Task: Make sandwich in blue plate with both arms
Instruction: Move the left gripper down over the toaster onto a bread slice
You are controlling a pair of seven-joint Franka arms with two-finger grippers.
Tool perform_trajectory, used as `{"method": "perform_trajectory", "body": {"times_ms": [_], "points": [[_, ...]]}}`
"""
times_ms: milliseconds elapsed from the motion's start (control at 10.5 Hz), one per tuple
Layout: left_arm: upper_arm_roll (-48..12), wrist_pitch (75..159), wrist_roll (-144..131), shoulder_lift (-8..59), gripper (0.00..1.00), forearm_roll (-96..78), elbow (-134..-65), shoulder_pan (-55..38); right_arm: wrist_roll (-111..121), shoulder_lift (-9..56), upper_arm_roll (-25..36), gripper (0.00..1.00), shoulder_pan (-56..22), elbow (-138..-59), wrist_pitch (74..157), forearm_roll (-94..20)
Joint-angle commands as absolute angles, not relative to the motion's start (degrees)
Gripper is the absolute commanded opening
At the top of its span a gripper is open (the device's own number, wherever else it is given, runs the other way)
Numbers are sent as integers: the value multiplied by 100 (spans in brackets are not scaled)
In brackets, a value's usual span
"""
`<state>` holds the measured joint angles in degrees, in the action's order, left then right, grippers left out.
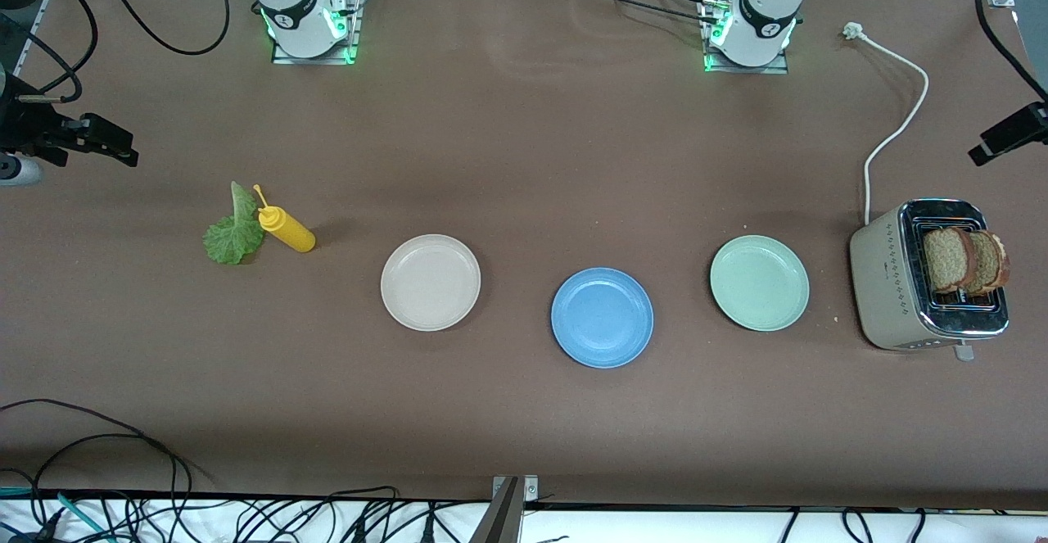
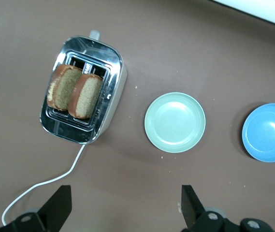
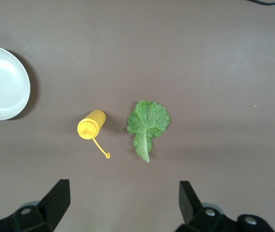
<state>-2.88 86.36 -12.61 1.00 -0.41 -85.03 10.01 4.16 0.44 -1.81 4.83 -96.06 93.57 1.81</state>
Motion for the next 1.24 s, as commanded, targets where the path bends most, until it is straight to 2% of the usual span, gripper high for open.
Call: {"method": "perform_trajectory", "body": {"times_ms": [0,477,1146], "points": [[-281,8604,-592,193,100,-150,-8279,1292,474,18,-193,100,510,-9624,9352,141],[-272,8631,245,492,100,-158,-8332,1686,527,53,-185,100,510,-9650,9352,141],[-308,8877,316,1238,100,70,-8376,1705,563,70,-158,100,510,-9650,9351,132]]}}
